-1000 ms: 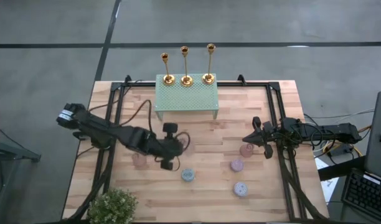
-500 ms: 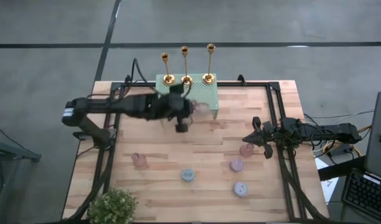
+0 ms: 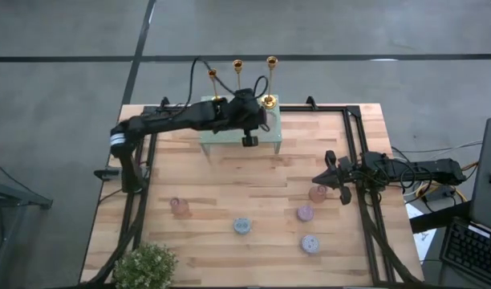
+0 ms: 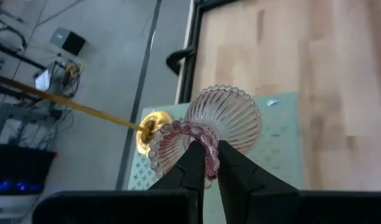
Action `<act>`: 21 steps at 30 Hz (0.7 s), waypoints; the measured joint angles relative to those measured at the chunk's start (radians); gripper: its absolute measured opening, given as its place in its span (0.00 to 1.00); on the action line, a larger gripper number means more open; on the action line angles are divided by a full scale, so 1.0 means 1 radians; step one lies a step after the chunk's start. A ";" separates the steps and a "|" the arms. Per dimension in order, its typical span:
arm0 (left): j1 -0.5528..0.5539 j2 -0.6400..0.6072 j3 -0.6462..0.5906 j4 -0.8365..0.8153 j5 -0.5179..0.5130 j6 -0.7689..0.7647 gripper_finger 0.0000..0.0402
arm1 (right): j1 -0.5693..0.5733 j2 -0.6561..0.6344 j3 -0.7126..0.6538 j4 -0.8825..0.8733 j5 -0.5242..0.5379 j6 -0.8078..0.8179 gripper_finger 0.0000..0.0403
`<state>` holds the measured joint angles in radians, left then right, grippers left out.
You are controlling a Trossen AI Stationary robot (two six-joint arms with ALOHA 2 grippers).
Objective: Pick & Place candle stick holders
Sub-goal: Put the middle pink candle holder on the shelf
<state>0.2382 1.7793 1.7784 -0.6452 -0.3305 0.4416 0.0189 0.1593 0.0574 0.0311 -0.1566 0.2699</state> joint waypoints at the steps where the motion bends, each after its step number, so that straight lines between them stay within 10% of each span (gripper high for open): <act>1: 0.009 0.016 0.014 -0.010 0.002 0.002 0.07 | 0.000 0.000 0.000 0.000 0.000 0.000 0.02; 21: 0.085 0.139 0.133 -0.081 0.098 0.133 0.08 | 0.000 0.000 0.000 0.000 0.000 0.000 0.02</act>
<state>0.3233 1.9181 1.9110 -0.7257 -0.2329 0.5744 0.0193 0.1594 0.0576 0.0307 -0.1565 0.2697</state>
